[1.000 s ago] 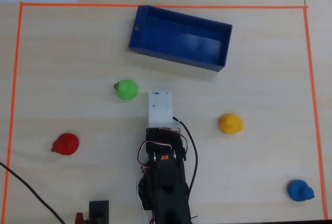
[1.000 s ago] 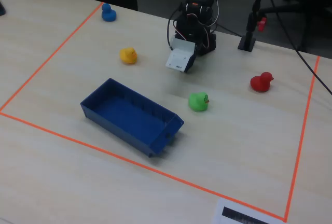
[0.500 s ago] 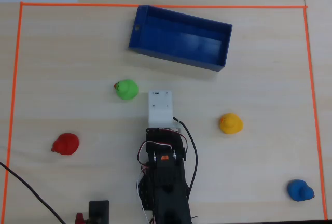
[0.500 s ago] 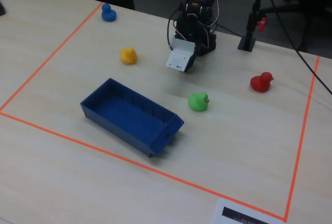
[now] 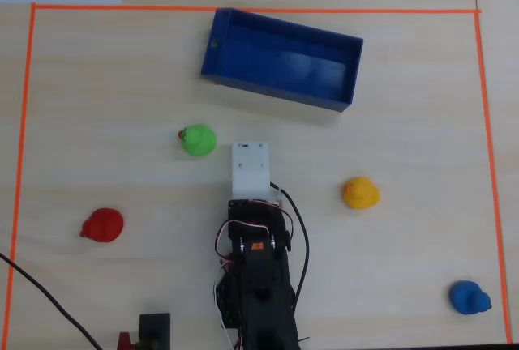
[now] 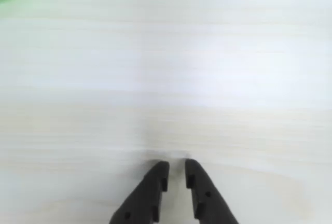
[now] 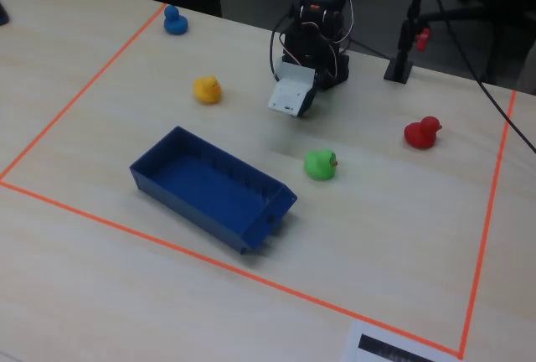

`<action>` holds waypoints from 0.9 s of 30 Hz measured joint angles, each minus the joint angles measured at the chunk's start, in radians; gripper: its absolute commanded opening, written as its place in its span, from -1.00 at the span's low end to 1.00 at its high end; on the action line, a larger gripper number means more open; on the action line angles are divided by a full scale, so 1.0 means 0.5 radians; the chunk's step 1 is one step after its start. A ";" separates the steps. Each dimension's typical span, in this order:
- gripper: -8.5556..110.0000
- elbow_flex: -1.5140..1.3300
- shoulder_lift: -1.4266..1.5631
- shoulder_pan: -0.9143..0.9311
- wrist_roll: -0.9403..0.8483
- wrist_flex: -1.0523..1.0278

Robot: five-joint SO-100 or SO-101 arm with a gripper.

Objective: Grasp yellow duck and put it into box.

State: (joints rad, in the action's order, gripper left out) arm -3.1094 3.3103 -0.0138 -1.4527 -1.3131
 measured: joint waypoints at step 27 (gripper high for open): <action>-0.85 -0.003 0.000 0.147 -0.074 0.025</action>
State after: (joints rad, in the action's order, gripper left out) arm -3.1109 3.3103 0.0598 -1.4895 -1.3008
